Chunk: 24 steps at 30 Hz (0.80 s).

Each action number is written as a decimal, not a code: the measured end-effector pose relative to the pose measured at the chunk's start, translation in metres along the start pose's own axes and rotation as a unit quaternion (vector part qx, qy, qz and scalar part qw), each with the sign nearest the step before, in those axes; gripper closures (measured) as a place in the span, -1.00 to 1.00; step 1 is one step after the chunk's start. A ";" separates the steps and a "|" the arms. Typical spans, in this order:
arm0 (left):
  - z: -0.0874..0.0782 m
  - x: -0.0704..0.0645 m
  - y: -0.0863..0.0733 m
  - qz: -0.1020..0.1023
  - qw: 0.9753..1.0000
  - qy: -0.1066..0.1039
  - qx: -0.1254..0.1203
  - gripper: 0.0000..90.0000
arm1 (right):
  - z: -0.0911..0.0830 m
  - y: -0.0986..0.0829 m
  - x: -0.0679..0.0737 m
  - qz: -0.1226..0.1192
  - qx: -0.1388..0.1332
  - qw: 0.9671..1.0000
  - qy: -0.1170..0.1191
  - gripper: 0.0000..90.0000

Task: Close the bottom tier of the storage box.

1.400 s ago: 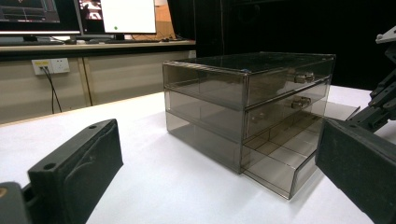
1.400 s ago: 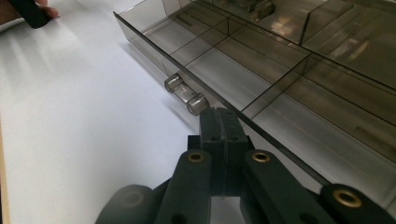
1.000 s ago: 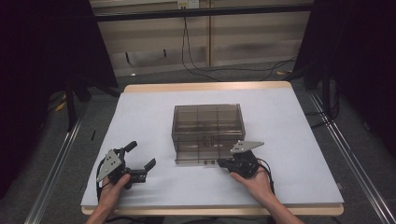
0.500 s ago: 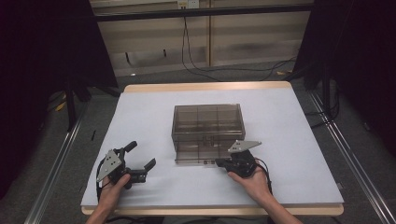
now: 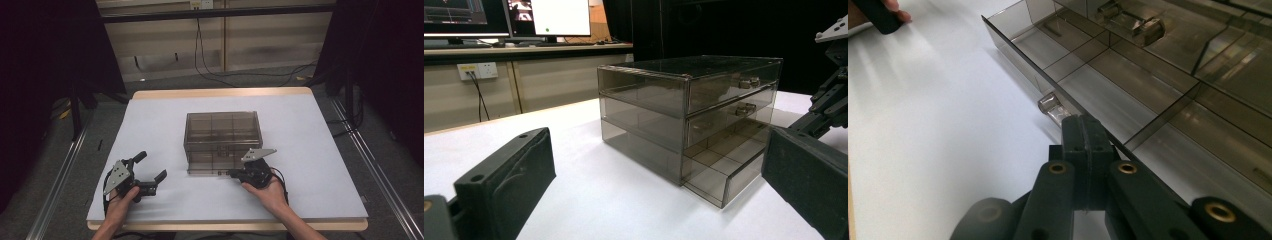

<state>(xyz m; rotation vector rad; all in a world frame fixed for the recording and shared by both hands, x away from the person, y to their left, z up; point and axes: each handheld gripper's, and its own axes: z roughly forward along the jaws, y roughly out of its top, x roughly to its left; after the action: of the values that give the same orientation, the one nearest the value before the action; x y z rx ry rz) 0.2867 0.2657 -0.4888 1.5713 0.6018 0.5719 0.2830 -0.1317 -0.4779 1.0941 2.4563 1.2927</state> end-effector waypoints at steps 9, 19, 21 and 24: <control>0.000 0.000 0.000 -0.001 1.000 0.000 0.000 -0.99 | -0.001 -0.001 -0.004 -0.001 -0.009 1.000 -0.001 1.00; 0.000 0.000 0.000 -0.006 1.000 0.001 -0.004 -0.99 | 0.000 0.000 -0.009 0.002 -0.016 1.000 0.001 1.00; 0.000 0.000 0.000 -0.008 1.000 0.001 -0.004 -0.99 | 0.001 0.000 -0.010 0.004 -0.018 1.000 0.001 1.00; 0.000 0.000 0.000 -0.006 1.000 0.000 -0.004 -0.99 | 0.001 0.000 -0.010 0.001 -0.018 1.000 -0.001 1.00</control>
<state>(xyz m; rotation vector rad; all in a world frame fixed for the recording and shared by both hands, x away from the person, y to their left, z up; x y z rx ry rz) 0.2868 0.2654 -0.4890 1.5594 0.6090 0.5642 0.2907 -0.1374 -0.4799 1.0902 2.4218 1.3304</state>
